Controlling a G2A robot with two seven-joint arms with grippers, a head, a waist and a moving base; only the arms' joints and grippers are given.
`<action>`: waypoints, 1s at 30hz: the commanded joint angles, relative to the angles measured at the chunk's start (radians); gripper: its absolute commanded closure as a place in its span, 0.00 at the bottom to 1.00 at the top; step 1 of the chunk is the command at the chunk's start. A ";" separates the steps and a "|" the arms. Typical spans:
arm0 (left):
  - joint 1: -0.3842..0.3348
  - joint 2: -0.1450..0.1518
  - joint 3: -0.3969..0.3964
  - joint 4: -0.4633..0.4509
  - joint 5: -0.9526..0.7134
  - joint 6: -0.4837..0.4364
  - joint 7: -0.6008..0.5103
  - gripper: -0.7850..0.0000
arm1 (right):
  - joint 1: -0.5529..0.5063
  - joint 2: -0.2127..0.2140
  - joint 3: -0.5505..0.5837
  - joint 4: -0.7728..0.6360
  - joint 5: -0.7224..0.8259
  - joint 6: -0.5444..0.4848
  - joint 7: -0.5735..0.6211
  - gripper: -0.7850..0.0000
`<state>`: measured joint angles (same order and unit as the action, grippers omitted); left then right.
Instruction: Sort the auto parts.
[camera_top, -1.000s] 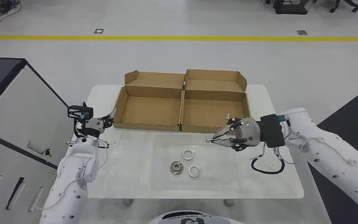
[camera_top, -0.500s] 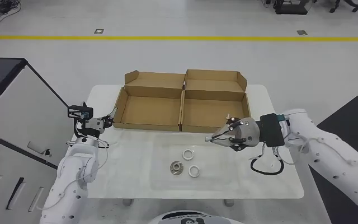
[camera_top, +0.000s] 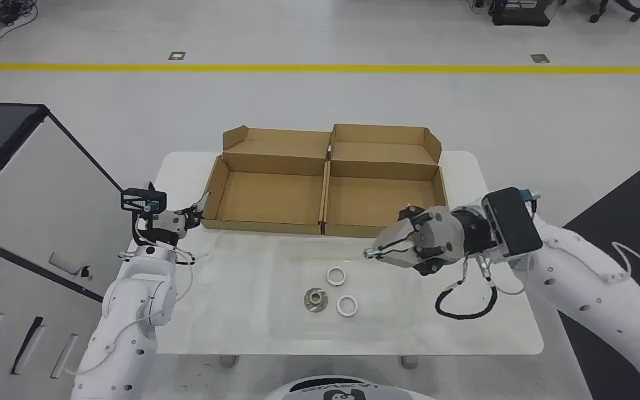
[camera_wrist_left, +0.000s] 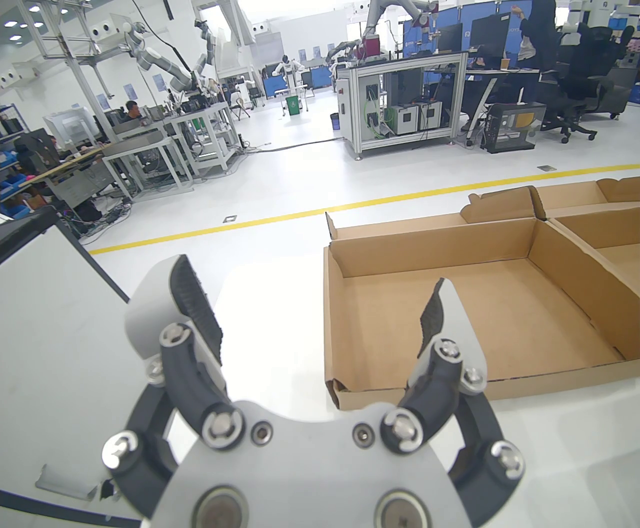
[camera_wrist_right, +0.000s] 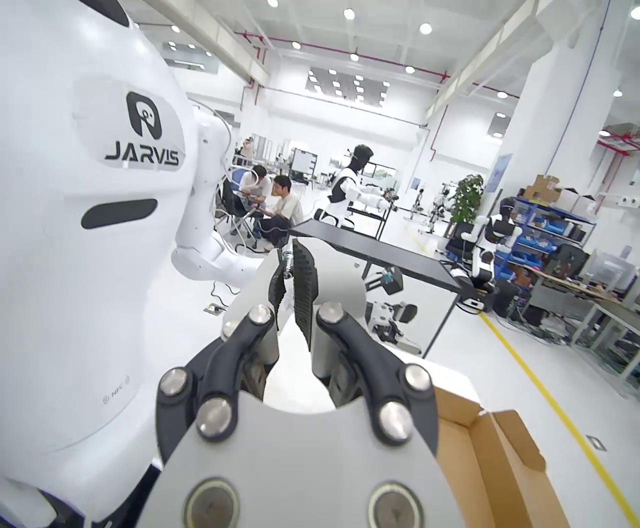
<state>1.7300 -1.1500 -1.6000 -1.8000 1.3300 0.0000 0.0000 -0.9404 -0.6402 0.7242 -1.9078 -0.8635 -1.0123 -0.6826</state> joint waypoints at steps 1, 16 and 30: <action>0.000 0.000 0.000 0.000 0.000 0.000 0.000 0.00 | 0.051 -0.012 -0.059 0.010 0.002 0.000 -0.046 1.00; 0.000 0.000 0.000 0.000 0.000 0.000 0.000 0.00 | 0.292 -0.101 -0.302 0.009 0.138 0.000 -0.125 1.00; 0.000 0.000 0.000 0.000 0.000 0.000 0.000 0.00 | 0.304 -0.156 -0.280 -0.055 0.241 0.000 -0.126 1.00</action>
